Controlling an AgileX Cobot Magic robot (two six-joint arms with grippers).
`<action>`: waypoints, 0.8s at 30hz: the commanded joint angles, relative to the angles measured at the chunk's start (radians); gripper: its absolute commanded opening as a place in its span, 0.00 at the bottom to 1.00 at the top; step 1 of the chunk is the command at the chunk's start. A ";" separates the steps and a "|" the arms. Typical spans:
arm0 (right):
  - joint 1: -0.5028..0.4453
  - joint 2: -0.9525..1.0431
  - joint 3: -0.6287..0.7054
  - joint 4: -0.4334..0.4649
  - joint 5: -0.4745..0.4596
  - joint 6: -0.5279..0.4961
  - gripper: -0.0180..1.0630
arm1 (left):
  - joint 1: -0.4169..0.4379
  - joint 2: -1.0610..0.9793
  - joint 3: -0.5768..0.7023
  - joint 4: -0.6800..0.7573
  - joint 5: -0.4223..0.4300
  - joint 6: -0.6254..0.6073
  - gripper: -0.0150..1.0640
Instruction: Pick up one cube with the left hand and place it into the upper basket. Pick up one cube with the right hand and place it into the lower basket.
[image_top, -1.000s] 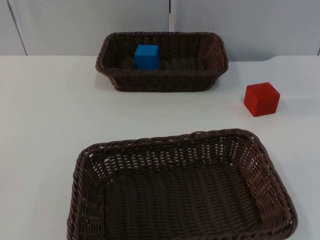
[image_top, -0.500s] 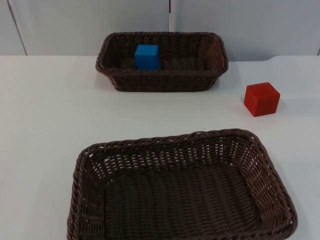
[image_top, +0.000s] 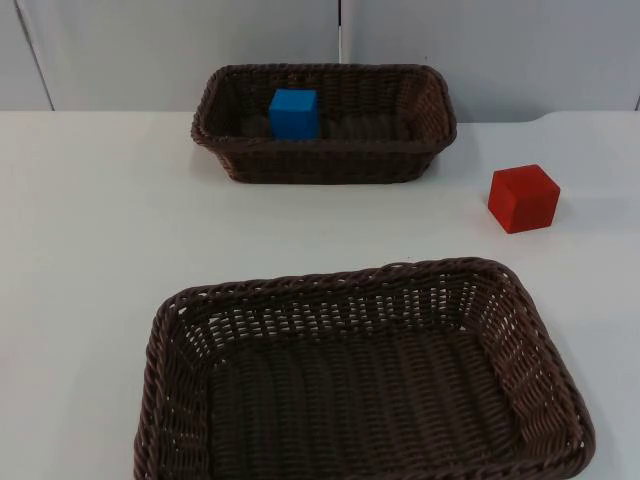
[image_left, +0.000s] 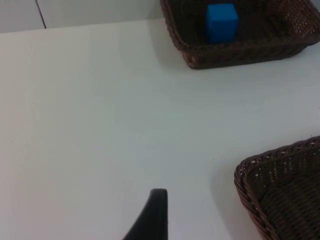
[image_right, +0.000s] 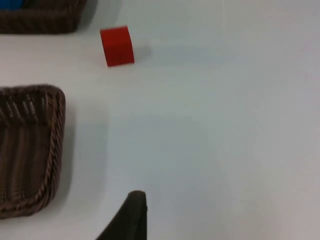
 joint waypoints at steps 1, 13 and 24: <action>-0.007 0.055 -0.010 -0.008 -0.009 0.000 0.99 | 0.003 -0.006 0.003 -0.002 -0.009 -0.007 0.82; -0.007 0.258 -0.083 0.003 -0.006 -0.007 0.99 | 0.003 -0.006 0.003 -0.009 -0.007 -0.007 0.82; -0.007 0.295 -0.094 0.005 -0.014 -0.019 0.99 | 0.003 -0.006 0.003 -0.019 -0.007 -0.007 0.82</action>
